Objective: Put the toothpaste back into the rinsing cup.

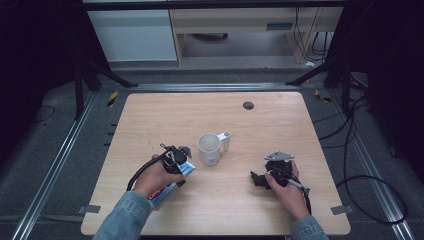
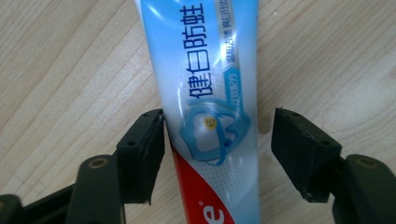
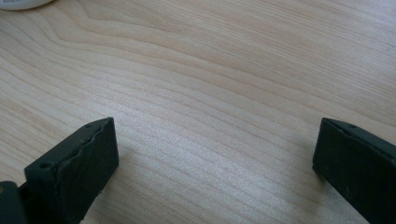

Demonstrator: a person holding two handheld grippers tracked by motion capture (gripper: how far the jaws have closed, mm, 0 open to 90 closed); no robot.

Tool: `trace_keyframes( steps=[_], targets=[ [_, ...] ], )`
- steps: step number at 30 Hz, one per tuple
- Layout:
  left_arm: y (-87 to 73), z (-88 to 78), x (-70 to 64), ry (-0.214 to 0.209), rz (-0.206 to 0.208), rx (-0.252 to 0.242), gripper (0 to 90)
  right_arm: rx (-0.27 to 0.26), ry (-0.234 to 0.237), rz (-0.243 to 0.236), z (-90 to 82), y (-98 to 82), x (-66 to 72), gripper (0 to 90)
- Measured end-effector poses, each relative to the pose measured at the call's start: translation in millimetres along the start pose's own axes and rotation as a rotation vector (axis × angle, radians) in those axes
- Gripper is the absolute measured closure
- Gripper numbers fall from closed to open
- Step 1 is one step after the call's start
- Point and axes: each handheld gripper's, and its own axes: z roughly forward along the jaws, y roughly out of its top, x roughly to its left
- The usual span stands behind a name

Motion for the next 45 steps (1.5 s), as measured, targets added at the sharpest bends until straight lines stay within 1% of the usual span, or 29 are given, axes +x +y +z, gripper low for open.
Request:
trace_keyframes(
  steps=[2,3,4,5,6,7,9,17,20,21,23,25,27,29,31,34,36,38,42,44,45],
  targets=[
    [0.4,1.2,1.5,-0.003,-0.005,0.006,36.4,0.0,0.0,-0.001,0.1,0.0,0.0,0.5],
    [0.6,3.7,3.6,-0.005,-0.009,0.02,37.0,0.0,0.0,0.002,0.1,0.0,0.1,0.5],
    [0.6,3.7,3.6,-0.005,-0.009,0.02,37.6,0.0,0.0,0.002,0.1,0.0,0.1,0.5],
    [0.1,4.3,5.5,-0.014,-0.013,0.028,39.5,-0.001,0.002,0.0,0.5,0.3,0.0,0.5],
    [0.1,4.3,5.5,-0.014,-0.013,0.028,40.1,-0.001,0.002,0.0,0.5,0.3,0.0,0.5],
    [-0.2,4.9,6.4,-0.027,-0.017,0.023,40.9,-0.001,0.002,0.0,0.5,0.4,0.0,0.5],
    [0.3,6.1,6.2,-0.032,-0.014,0.026,42.8,0.0,0.002,0.0,0.5,0.4,0.0,0.5],
    [0.5,6.1,7.9,-0.043,-0.021,0.024,44.8,-0.001,0.002,0.0,0.5,0.4,0.0,0.5],
    [0.5,5.6,6.0,-0.041,-0.015,0.024,49.0,-0.001,0.002,0.0,0.5,0.3,0.0,0.5],
    [0.8,5.0,4.7,-0.036,-0.008,0.028,49.0,-0.001,0.002,0.0,0.5,0.3,0.0,0.5],
    [1.1,4.7,2.0,-0.025,0.006,0.026,53.3,-0.001,0.002,0.0,0.5,0.3,0.0,0.5],
    [0.4,3.6,0.1,-0.013,0.019,0.021,54.4,-0.001,0.002,0.0,0.5,0.3,0.0,0.5],
    [-0.6,2.3,-0.1,-0.014,0.026,0.014,58.3,-0.001,0.002,-0.001,0.5,0.3,0.0,0.5],
    [-2.8,0.0,0.7,-0.017,0.03,-0.013,61.2,-0.001,0.001,0.0,0.4,0.2,0.1,0.5],
    [-5.4,-2.9,2.3,-0.02,0.029,-0.04,69.2,0.0,0.001,-0.004,-0.2,-0.2,0.2,0.5],
    [-11.6,-5.0,4.4,-0.036,0.018,-0.089,70.9,0.001,0.004,0.0,-0.5,-0.3,0.5,0.5],
    [-14.6,-5.8,5.0,-0.04,0.018,-0.102,71.7,0.001,0.004,0.0,-0.7,-0.5,0.6,0.5],
    [-19.2,-10.4,3.8,-0.04,0.02,-0.132,72.2,0.001,0.003,0.001,-0.9,-0.7,0.7,0.5],
    [-25.3,-26.1,5.7,-0.051,0.003,-0.205,72.8,-0.001,0.004,-0.001,-1.0,-0.9,0.6,0.5],
    [-26.0,-33.3,6.5,-0.047,0.007,-0.218,72.8,0.0,0.003,-0.002,-1.1,-0.9,0.5,0.5],
    [-26.2,-39.0,7.0,-0.037,0.008,-0.227,72.8,0.0,0.003,-0.002,-1.1,-1.0,0.5,0.5]
  ],
)
